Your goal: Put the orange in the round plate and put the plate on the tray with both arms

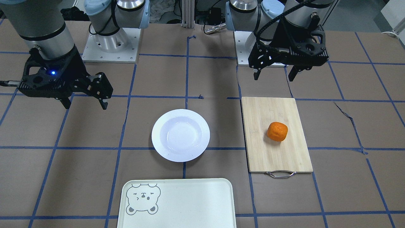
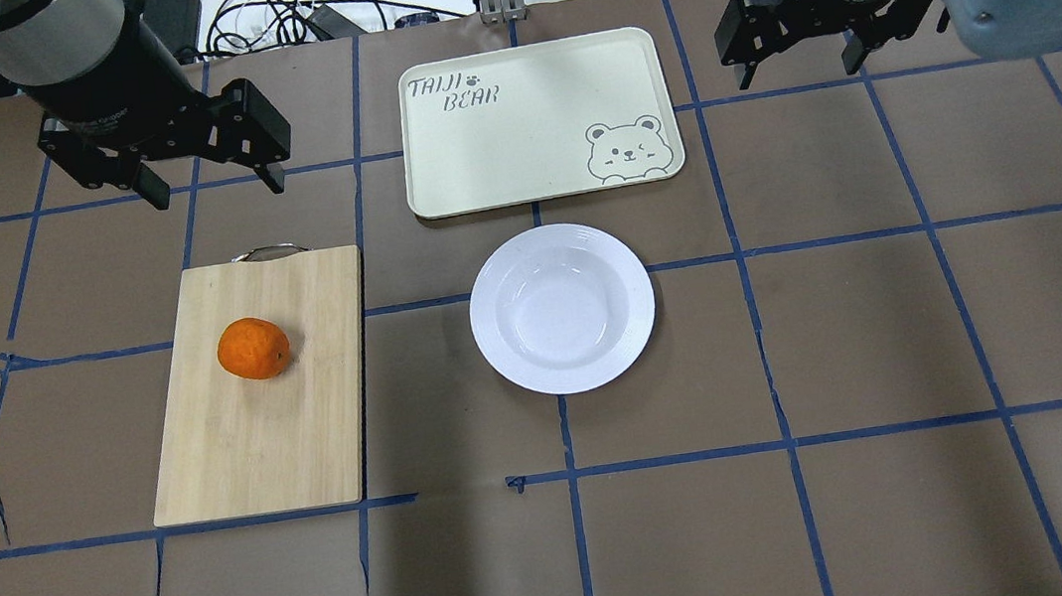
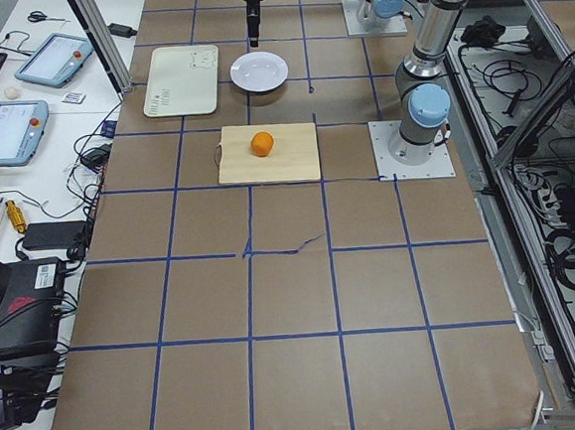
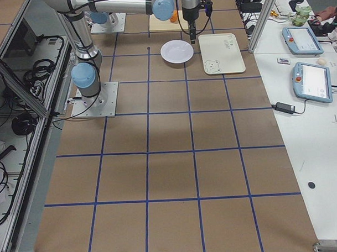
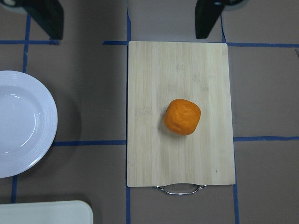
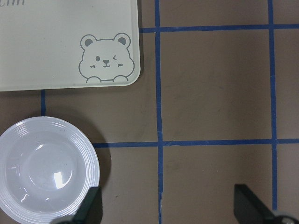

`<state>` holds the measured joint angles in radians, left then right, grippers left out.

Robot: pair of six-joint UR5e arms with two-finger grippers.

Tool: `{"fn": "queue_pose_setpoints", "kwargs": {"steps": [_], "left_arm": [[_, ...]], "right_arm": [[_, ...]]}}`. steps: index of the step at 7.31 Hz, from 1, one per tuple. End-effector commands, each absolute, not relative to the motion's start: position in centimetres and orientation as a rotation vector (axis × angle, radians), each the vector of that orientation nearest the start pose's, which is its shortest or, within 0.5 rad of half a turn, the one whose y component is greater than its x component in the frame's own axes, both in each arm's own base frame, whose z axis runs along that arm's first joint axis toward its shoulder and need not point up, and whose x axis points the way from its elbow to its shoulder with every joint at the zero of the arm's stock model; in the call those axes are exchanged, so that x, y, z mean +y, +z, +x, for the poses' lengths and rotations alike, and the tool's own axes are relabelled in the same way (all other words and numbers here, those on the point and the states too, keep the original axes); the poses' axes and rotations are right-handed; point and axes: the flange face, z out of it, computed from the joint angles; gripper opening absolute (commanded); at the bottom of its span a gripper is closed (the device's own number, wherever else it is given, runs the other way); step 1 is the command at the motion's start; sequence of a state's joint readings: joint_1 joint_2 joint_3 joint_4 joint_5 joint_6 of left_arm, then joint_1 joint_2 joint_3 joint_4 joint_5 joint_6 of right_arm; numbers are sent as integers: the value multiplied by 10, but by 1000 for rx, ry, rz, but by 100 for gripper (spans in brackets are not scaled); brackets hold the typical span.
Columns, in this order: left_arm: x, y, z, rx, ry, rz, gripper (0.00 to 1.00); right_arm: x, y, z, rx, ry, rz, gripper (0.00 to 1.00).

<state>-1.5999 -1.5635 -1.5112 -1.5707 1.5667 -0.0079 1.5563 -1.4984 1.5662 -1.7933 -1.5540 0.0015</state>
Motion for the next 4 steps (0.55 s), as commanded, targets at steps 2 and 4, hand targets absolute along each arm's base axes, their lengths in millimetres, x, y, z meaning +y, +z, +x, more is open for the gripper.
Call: {"fn": "queue_pose_setpoints", "kwargs": {"steps": [2, 4], "left_arm": [[-489, 524, -147, 3136, -130, 33, 100], [-489, 531, -146, 3134, -142, 31, 100]], "right_arm": [[-538, 476, 128, 3113, -239, 21, 100], [-538, 476, 128, 3109, -239, 21, 100]]}}
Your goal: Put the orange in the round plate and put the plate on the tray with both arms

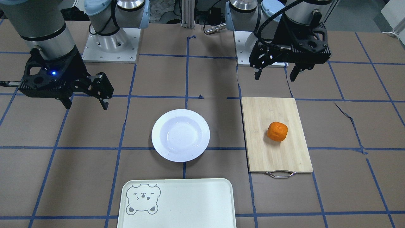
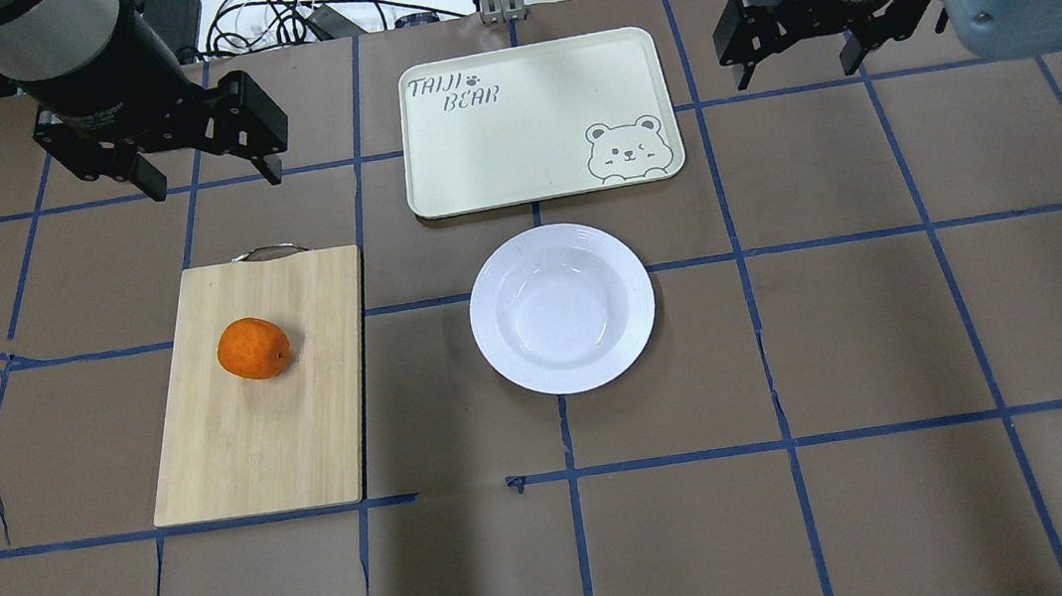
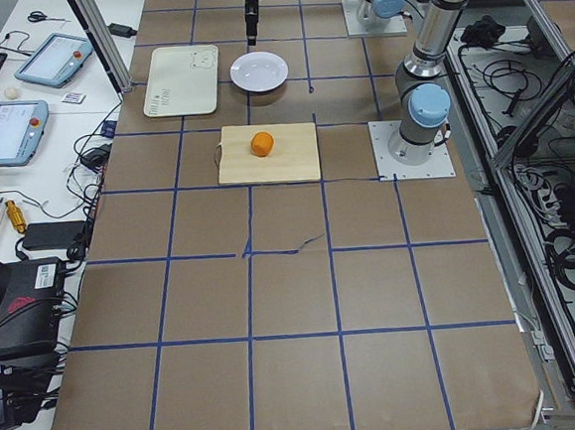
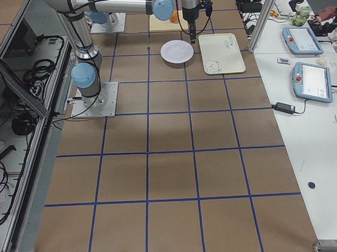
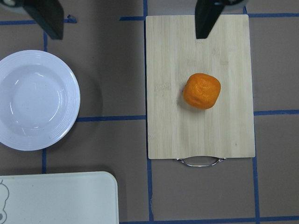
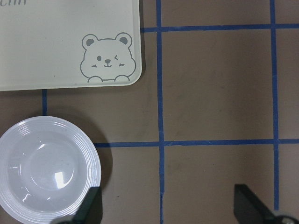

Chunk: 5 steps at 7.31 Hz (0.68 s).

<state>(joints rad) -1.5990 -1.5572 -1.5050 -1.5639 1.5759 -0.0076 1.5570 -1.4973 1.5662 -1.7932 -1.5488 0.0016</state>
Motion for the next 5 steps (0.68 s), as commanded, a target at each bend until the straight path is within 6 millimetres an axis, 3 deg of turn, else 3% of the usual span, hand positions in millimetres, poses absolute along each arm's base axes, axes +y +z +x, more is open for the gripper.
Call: {"fn": "queue_pose_setpoints", "kwargs": {"steps": [1, 5], "left_arm": [[-489, 531, -146, 3134, -142, 31, 100], [-482, 528, -145, 3134, -120, 26, 100]], "right_arm": [[-538, 476, 128, 3109, -239, 23, 100], [-538, 476, 128, 3107, -239, 21, 100]]}}
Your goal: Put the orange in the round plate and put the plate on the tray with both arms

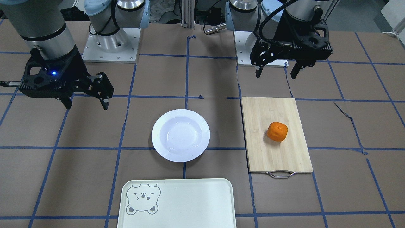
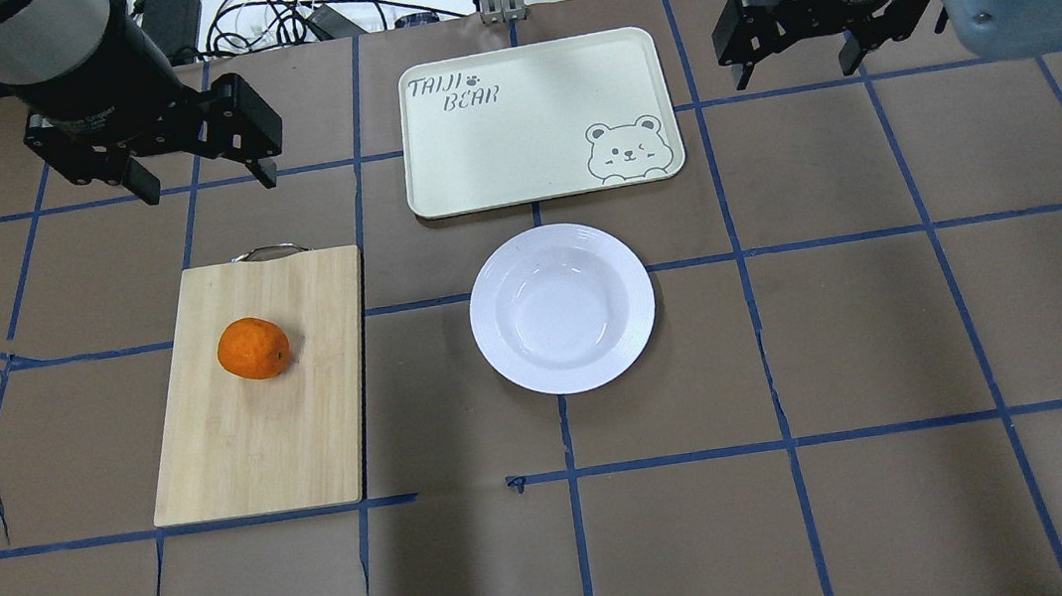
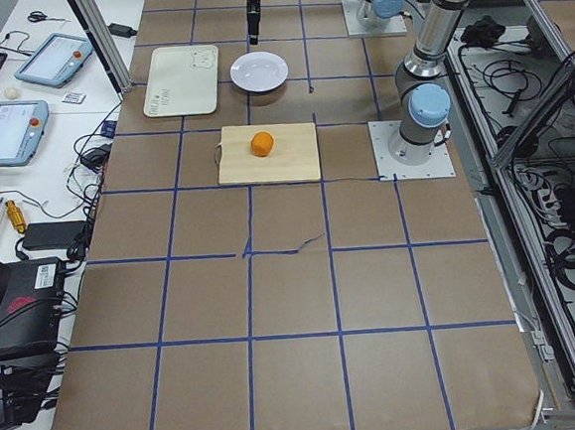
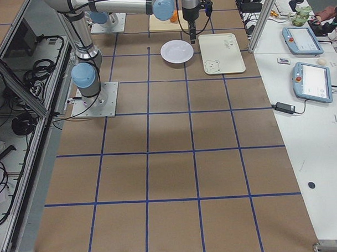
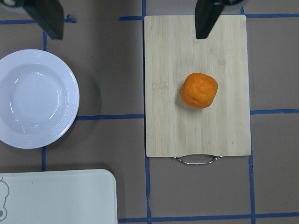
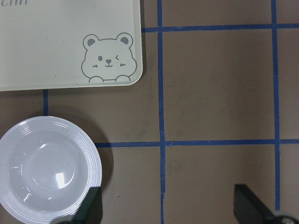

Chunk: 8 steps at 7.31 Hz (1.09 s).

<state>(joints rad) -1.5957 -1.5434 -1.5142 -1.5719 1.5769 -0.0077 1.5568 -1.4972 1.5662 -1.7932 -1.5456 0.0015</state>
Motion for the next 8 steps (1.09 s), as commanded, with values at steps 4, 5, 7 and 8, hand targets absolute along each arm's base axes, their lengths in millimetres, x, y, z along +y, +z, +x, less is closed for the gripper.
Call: {"fn": "queue_pose_setpoints", "kwargs": {"steps": [4, 5, 7, 8], "left_arm": [[-482, 527, -145, 3134, -118, 29, 100], [-482, 529, -145, 3134, -123, 26, 100], [-484, 526, -145, 3135, -113, 29, 100], [-490, 518, -135, 3134, -84, 5, 100]], "right_arm": [[-538, 476, 128, 3110, -239, 21, 100], [-538, 476, 128, 3110, -239, 23, 100], [-538, 476, 129, 3109, -239, 21, 100], [-538, 476, 129, 3112, -239, 19, 100]]}}
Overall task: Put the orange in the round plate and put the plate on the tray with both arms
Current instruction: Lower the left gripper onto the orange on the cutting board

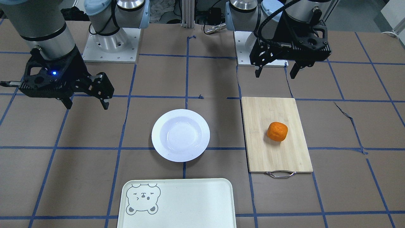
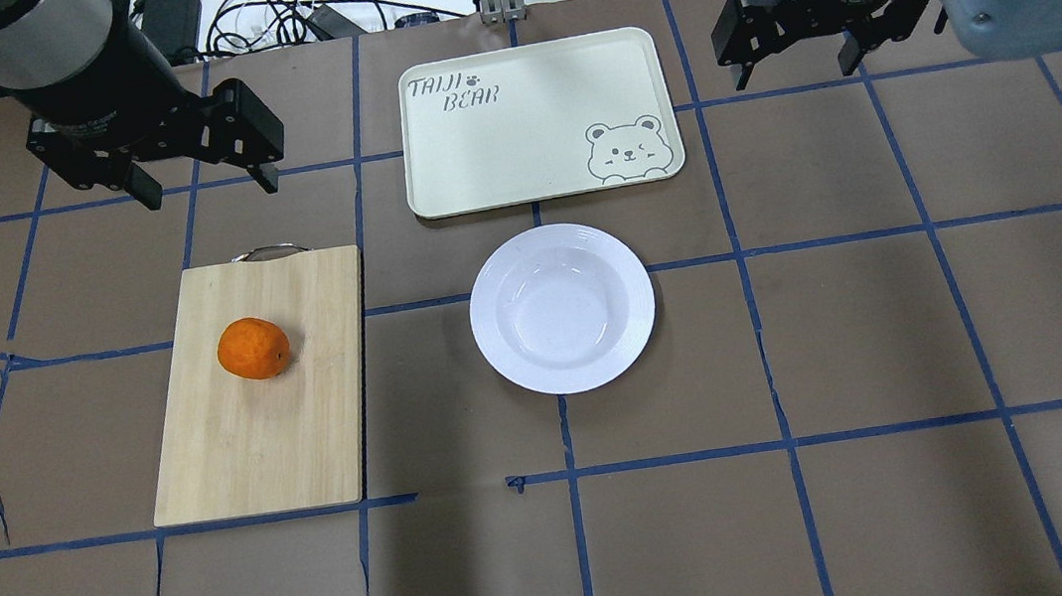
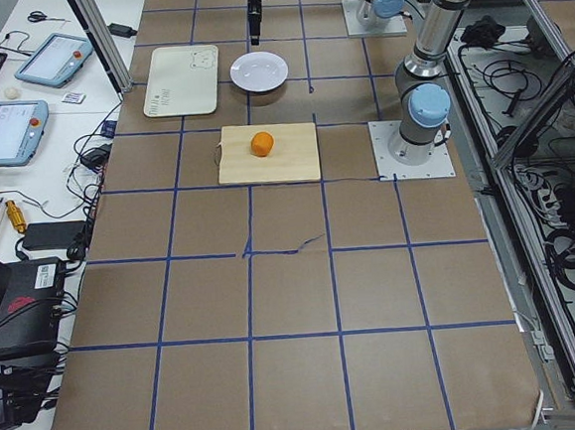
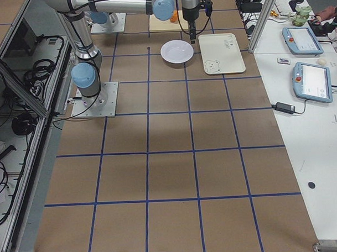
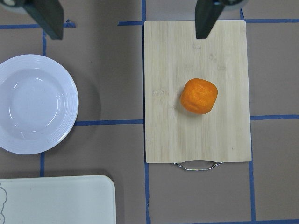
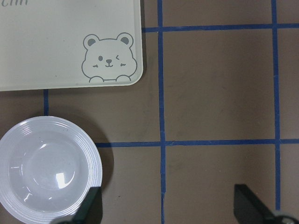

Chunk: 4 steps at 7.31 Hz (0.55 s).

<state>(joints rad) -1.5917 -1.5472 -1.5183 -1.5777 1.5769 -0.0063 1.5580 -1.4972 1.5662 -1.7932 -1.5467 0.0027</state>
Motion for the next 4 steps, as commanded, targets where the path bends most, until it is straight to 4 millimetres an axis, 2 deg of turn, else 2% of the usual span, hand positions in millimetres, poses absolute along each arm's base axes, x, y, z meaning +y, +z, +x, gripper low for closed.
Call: {"fn": "queue_pose_setpoints", "kwargs": {"steps": [1, 2, 4], "left_arm": [[-493, 487, -127, 3134, 25, 10, 100], [-495, 442, -121, 3087, 140, 16, 100], [-511, 368, -113, 3015, 273, 244, 100]], "right_arm": [[-538, 476, 129, 3112, -239, 21, 100], [-538, 476, 128, 3116, -240, 22, 100], [-538, 476, 128, 3116, -240, 22, 100]]}}
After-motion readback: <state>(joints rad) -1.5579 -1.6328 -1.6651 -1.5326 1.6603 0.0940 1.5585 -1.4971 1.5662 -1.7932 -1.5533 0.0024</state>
